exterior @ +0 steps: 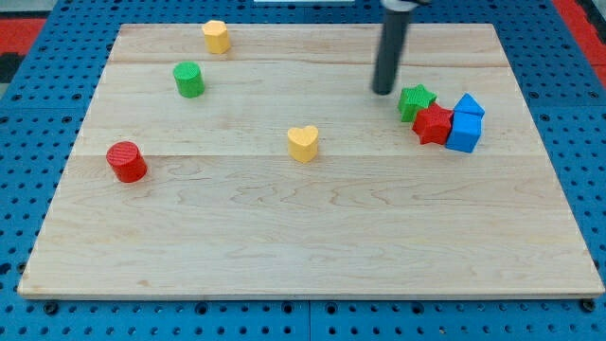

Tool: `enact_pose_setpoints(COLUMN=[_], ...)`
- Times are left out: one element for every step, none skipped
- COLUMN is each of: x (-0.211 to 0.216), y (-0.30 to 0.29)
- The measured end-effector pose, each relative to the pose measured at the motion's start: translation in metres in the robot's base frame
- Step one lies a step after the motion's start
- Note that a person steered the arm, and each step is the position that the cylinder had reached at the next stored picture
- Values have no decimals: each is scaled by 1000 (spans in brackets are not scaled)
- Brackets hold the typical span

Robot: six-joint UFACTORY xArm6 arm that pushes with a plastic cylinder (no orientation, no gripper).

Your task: Keep the green circle to the left of the red star

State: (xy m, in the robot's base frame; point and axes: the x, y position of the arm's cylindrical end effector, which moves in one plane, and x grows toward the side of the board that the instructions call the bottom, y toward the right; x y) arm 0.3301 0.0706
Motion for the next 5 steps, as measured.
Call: enact_pose_setpoints(x=[4, 35, 49, 8, -41], y=[-92, -195, -263, -304, -271])
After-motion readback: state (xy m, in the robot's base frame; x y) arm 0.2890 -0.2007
